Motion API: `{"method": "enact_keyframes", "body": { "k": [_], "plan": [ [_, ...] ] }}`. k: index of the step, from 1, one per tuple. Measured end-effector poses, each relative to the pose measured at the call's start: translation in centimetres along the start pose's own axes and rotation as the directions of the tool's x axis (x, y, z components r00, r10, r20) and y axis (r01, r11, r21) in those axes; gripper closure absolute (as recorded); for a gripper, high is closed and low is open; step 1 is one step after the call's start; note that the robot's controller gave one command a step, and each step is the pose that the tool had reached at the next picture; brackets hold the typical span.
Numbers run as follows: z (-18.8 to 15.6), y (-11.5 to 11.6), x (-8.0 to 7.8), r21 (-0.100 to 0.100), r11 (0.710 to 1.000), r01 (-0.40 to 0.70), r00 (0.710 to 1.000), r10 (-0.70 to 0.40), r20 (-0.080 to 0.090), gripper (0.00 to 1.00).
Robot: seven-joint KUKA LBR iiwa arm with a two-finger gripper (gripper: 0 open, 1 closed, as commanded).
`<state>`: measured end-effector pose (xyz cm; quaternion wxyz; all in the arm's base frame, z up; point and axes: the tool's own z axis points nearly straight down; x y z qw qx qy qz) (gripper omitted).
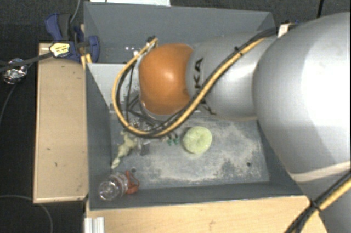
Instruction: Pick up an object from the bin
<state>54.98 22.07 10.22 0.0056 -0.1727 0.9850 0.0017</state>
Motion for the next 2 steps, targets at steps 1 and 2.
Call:
{"method": "enact_keyframes", "body": {
  "k": [1,2],
  "plan": [
    [0.0,0.0,0.0,0.0,1.0,-0.001,1.0,0.001,0.0,1.0],
    [-3.9,0.2,0.0,0.0,1.0,-0.004,1.0,0.004,-0.003,1.0]
  ]
}}
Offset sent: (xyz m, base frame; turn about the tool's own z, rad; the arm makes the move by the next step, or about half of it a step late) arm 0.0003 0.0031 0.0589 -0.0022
